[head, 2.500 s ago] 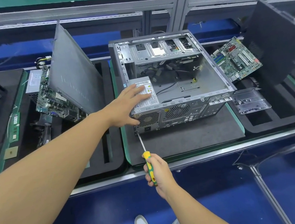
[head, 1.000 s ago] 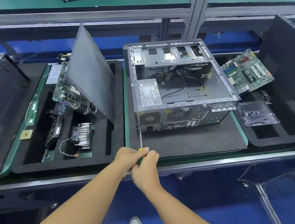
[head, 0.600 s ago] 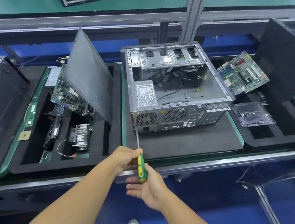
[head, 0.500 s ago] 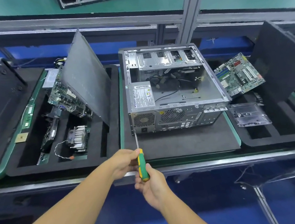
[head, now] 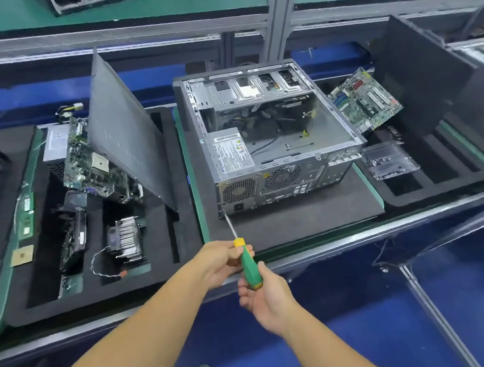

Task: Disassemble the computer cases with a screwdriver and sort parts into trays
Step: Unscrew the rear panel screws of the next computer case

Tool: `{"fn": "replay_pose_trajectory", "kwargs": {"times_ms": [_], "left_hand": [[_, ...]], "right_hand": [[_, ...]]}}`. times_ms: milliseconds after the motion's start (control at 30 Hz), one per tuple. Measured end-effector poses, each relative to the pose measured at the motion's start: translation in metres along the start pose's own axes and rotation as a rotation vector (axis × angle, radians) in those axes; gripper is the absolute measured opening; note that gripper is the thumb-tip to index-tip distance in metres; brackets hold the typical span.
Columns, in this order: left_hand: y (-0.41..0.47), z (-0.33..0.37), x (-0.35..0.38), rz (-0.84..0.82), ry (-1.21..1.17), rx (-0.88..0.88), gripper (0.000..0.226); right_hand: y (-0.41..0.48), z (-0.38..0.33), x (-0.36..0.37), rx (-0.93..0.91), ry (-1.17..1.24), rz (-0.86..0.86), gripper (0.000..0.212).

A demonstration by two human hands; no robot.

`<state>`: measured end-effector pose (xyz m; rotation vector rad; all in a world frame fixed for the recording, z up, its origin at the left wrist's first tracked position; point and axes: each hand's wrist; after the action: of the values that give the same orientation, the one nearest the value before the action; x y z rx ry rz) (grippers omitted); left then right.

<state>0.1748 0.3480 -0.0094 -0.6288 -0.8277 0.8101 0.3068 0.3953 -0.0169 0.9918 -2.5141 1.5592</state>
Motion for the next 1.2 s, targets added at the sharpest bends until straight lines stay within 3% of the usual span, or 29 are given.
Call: {"fn": "replay_pose_trajectory", "kwargs": {"times_ms": [133,300,400,500,600,667,733,800,900,1000,1100,1200], "left_hand": [[-0.004,-0.002,0.004,-0.019,0.149,-0.026,0.018],[-0.001,-0.005,0.011,0.087,0.143,0.027,0.025],[-0.004,-0.005,0.011,0.067,0.050,0.014,0.009],[-0.003,-0.003,0.005,0.015,-0.012,-0.008,0.008],[-0.003,-0.003,0.004,-0.026,0.111,0.006,0.021],[-0.003,-0.004,0.006,0.033,0.219,0.064,0.028],[-0.004,-0.003,0.008,0.129,0.250,0.105,0.028],[-0.004,-0.002,0.007,0.161,0.188,0.105,0.030],[-0.008,-0.001,0.006,0.110,-0.037,0.059,0.036],[-0.010,-0.001,0.004,0.075,-0.136,0.021,0.039],[-0.012,0.001,0.004,0.035,0.040,0.008,0.021],[-0.014,0.001,0.007,0.053,0.142,0.017,0.018]], "right_hand": [[0.004,0.006,0.002,-0.245,-0.066,0.124,0.009],[-0.001,0.015,0.013,-0.374,-0.166,0.197,0.022],[-0.007,0.014,0.015,-0.295,-0.007,0.107,0.022],[-0.010,0.012,0.016,-0.154,0.056,0.093,0.049],[-0.008,0.011,0.020,-0.224,-0.029,0.176,0.028],[-0.006,0.013,0.021,-0.277,-0.136,0.209,0.012],[-0.004,0.015,0.023,-0.290,-0.176,0.223,0.020],[-0.004,0.015,0.024,-0.304,-0.146,0.221,0.028],[-0.005,0.017,0.023,-0.236,0.029,0.099,0.022],[-0.003,0.019,0.022,-0.110,0.108,0.108,0.048],[-0.001,0.017,0.024,-0.172,0.018,0.202,0.030],[0.001,0.021,0.024,-0.264,-0.088,0.249,0.014]]}}
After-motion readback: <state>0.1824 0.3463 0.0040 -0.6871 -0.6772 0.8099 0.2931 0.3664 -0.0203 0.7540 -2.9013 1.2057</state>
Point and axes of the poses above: each hand's wrist, its own y-axis towards the middle knuckle, its own x-axis out of the palm, z = x × y, and after that the axes turned 10 degrees about -y, right-handed
